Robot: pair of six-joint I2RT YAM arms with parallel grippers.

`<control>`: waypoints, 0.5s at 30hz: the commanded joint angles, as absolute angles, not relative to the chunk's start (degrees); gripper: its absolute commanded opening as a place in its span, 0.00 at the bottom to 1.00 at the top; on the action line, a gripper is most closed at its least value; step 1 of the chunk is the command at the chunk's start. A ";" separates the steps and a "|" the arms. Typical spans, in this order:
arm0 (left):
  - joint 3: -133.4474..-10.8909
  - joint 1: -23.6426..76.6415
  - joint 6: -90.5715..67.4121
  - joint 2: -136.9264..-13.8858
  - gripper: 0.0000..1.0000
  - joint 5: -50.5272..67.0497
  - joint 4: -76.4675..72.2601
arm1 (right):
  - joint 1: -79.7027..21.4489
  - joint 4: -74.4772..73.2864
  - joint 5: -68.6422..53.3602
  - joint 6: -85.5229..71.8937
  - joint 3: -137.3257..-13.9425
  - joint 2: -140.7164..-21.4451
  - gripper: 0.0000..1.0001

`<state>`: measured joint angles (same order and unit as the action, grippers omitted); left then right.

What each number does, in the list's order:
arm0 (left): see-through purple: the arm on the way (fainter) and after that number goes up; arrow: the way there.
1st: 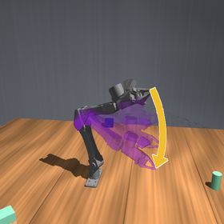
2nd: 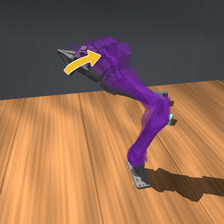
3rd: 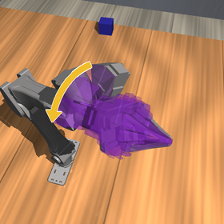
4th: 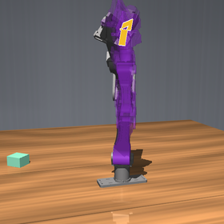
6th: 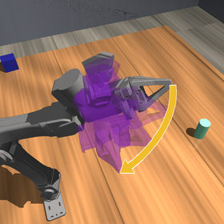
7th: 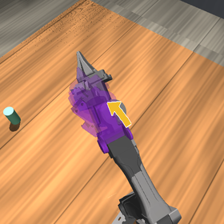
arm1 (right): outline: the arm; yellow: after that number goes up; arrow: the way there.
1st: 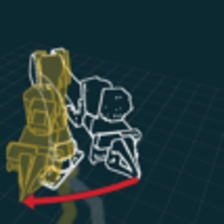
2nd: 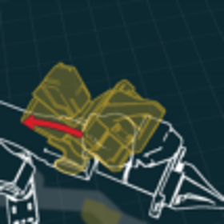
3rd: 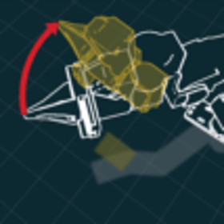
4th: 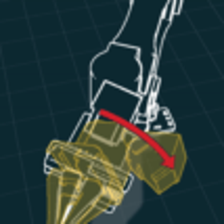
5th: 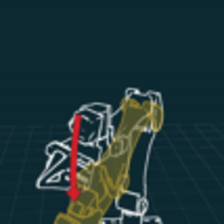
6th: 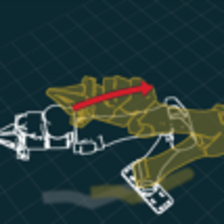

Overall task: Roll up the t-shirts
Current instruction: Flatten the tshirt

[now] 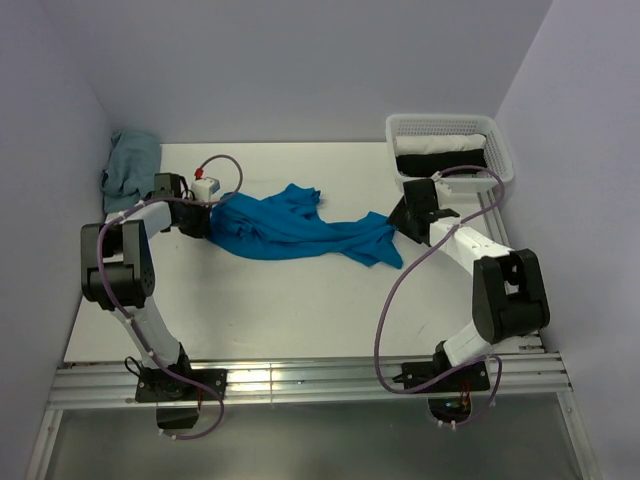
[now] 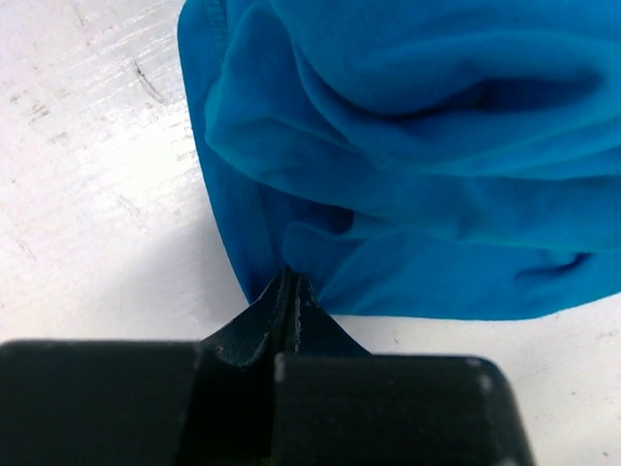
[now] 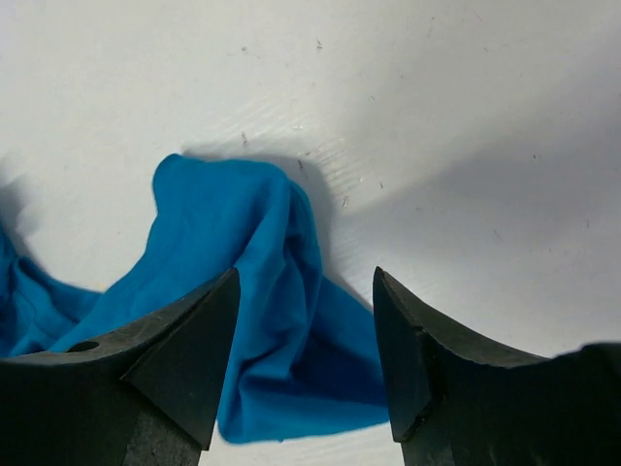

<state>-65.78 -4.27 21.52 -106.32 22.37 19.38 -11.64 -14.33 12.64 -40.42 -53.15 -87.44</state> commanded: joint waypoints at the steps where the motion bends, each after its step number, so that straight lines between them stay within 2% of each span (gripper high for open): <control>1: -65.48 -4.83 20.31 -101.26 0.00 22.23 21.43 | -10.02 -11.08 9.42 -40.08 -54.66 -90.34 0.64; 11: -63.72 -4.92 19.42 -96.59 0.00 23.73 23.82 | -9.23 -3.69 0.53 -43.50 -52.03 -93.52 0.59; 14: -63.63 -4.92 19.34 -95.98 0.00 23.73 24.26 | -9.23 -3.25 0.26 -43.94 -51.94 -93.52 0.49; 15: -63.81 -4.92 19.07 -95.37 0.00 23.47 24.52 | -9.23 -3.34 0.26 -44.03 -52.38 -93.52 0.33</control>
<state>-64.23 -4.69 19.97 -98.30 22.59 22.85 -9.45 -6.20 1.69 -42.65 -52.42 -94.41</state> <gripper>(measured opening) 0.012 0.388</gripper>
